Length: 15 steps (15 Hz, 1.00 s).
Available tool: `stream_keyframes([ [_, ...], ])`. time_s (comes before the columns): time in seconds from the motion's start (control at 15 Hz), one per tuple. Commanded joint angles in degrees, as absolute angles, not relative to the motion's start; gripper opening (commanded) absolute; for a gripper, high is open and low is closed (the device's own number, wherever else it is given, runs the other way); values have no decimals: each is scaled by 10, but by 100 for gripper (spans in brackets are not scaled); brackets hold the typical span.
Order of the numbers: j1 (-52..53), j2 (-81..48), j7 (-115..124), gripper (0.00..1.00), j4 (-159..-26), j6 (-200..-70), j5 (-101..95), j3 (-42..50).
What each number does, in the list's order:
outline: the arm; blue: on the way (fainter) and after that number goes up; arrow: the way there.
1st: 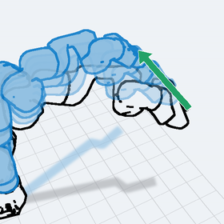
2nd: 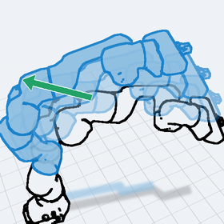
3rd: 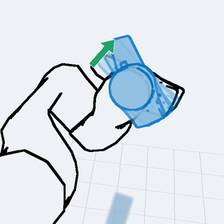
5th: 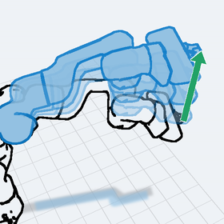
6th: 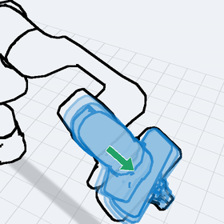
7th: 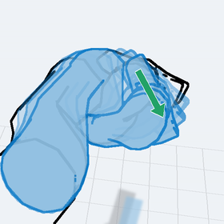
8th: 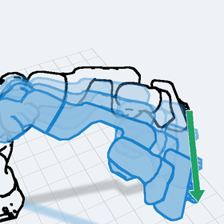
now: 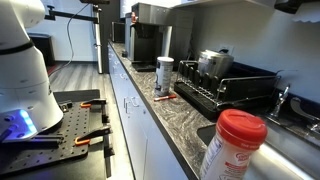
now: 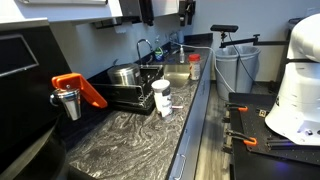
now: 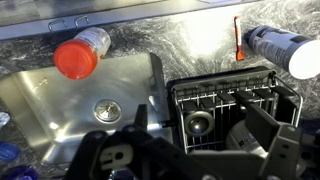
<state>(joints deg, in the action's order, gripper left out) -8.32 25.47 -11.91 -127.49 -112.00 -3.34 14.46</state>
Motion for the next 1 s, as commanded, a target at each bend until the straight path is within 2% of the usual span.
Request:
stream_keyframes([
  [0.0, -79, 241, -118, 100, -1291, -1125, -35, 127],
  [0.53, -83, 239, -90, 100, -1363, -1185, -126, 82],
  [0.93, -79, 227, -106, 100, -1357, -1166, -118, 88],
])
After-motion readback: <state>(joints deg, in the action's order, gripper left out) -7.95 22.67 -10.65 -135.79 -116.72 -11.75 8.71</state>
